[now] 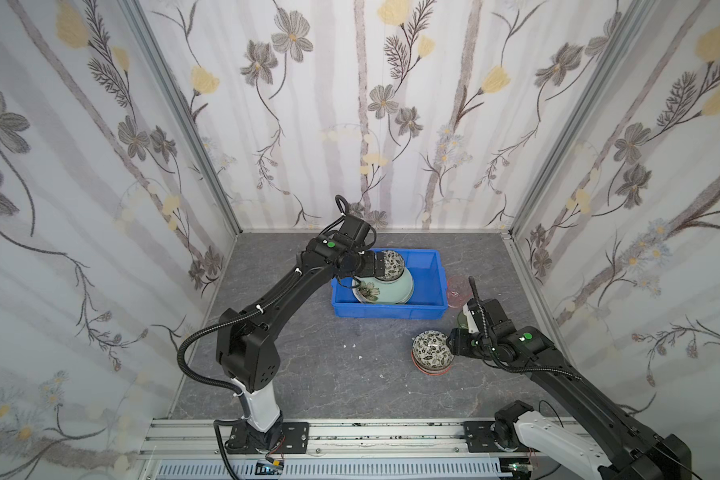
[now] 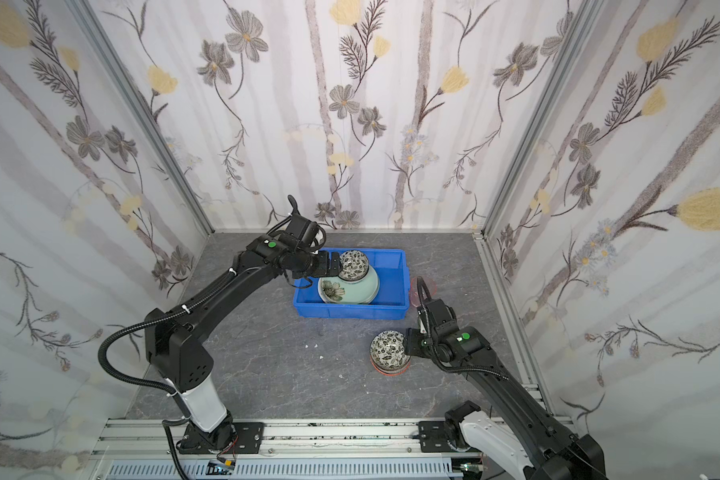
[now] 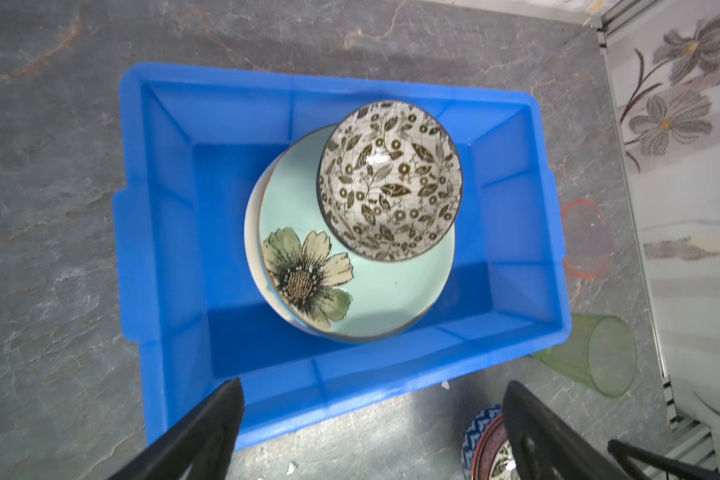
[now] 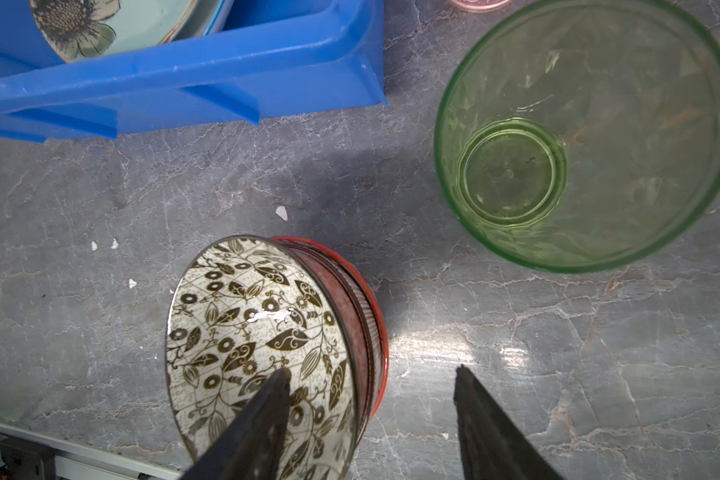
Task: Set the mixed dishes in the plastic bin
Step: 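Close the right gripper on the top leaf bowl's rim while the left withdraws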
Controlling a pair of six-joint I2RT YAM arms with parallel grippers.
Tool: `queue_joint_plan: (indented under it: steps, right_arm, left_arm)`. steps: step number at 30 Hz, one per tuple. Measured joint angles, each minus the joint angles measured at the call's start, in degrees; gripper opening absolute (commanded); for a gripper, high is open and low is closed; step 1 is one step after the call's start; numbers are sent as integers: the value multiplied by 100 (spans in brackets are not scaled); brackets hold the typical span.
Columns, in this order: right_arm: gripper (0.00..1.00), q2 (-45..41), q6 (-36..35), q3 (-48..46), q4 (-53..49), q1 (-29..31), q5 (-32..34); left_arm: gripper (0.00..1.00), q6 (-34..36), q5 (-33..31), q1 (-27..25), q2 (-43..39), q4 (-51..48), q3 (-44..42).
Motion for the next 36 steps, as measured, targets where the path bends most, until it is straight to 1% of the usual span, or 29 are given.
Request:
queue_joint_plan:
  steps: [3, 8, 15, 20, 25, 30, 36]
  right_arm:
    - [51, 136, -111, -2, 44, 2, -26]
    - [43, 280, -247, -9, 164, 7, -44]
    - [33, 485, -385, -13, 225, 28, -44]
    - [29, 619, -446, 11, 227, 39, -44]
    - [25, 774, -505, 74, 264, 72, -90]
    - [19, 874, -531, 114, 321, 133, -90]
    - [8, 1003, -590, 225, 280, 229, -59]
  left_arm:
    - [100, -28, -151, 11, -599, 234, -713]
    - [100, -315, -396, 13, -1467, 686, -1733]
    - [100, -752, -483, 13, -2142, 1025, -2745]
    - [100, -951, -485, 22, -2507, 1150, -3117]
    - [100, -1054, -494, 24, -2618, 1215, -3241]
    - [100, -1080, -472, 28, -2634, 1259, -3316]
    - [100, -1211, -461, 28, -2758, 1292, -3576]
